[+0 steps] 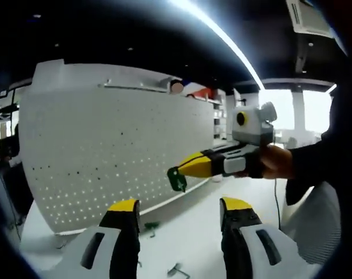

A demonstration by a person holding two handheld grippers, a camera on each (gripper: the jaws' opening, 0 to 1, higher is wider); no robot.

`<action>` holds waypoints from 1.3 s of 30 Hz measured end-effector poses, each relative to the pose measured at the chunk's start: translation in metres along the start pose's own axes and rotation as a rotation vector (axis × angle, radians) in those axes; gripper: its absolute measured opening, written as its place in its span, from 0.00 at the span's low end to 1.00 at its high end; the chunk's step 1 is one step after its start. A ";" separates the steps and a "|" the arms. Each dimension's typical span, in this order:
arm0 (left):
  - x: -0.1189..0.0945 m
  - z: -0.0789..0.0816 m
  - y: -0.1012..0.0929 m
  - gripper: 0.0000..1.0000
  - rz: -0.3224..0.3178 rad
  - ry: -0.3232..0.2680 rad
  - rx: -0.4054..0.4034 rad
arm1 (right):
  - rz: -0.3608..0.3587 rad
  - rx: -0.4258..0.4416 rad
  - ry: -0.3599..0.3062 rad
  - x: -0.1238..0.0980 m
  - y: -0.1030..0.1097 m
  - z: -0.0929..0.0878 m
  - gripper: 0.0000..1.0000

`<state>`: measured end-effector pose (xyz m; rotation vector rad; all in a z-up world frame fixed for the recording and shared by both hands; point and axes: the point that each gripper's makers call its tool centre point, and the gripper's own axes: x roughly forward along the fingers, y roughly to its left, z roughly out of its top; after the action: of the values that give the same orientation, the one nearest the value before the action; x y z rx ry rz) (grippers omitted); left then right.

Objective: Insert the hook assembly into the mounting plate slot until the hook locks in place.

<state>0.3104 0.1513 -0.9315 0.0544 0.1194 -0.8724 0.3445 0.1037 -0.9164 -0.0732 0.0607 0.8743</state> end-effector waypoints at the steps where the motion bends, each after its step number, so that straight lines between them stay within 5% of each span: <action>1: 0.001 0.002 0.001 0.51 0.008 -0.006 -0.005 | -0.004 0.006 -0.008 0.000 0.001 0.002 0.00; 9: 0.012 0.022 0.005 0.30 0.047 -0.086 -0.019 | -0.027 0.050 -0.046 0.001 0.005 0.012 0.00; 19: 0.025 0.025 0.003 0.29 0.036 -0.101 -0.010 | -0.042 0.084 -0.074 0.001 0.010 0.020 0.00; 39: 0.028 0.024 0.002 0.07 -0.007 -0.143 -0.035 | -0.071 0.116 -0.081 0.006 0.020 0.020 0.00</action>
<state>0.3323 0.1290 -0.9115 -0.0406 0.0011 -0.8779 0.3338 0.1228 -0.8977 0.0682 0.0329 0.8009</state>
